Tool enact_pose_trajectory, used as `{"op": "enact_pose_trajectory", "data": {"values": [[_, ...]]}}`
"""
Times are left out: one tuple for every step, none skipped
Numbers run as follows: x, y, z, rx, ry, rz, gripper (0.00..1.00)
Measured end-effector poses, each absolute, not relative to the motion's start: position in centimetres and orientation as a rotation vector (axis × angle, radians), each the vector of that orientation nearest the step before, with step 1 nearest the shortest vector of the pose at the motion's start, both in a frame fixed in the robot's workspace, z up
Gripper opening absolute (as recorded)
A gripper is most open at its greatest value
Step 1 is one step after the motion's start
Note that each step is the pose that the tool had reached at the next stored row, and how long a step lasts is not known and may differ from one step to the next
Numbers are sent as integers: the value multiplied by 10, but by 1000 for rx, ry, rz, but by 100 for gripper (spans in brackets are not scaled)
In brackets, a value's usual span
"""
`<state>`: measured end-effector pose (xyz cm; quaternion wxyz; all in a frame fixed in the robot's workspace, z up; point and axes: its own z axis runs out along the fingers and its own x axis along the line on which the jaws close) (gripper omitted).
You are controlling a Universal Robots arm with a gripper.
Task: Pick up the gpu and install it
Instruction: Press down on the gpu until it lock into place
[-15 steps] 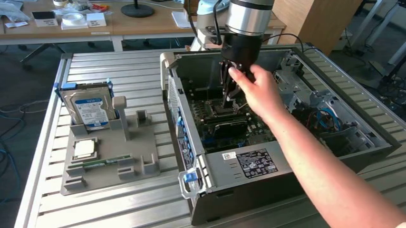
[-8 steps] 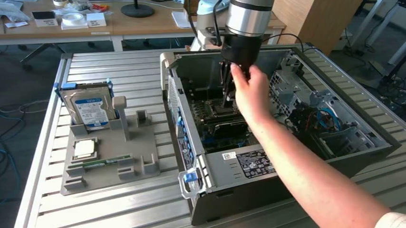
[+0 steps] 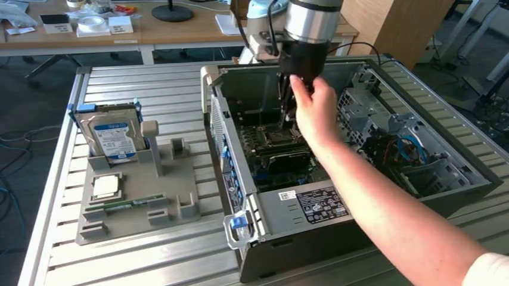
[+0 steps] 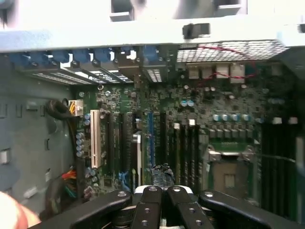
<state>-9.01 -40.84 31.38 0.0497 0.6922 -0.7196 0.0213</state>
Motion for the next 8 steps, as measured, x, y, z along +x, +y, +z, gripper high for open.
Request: {"op": "enact_pose_trajectory", "data": {"values": [[-87,-403,319,2114,-2199,61,11],[-83,-397,323,2127,-2212,54,11],[-80,-391,326,2140,-2226,47,11],[-77,-387,328,2152,-2239,40,11],[-75,-384,329,2160,-2248,35,11],[-75,-383,329,2164,-2252,33,11],[-75,-383,329,2165,-2253,32,11],[-75,-383,329,2165,-2254,32,11]]}}
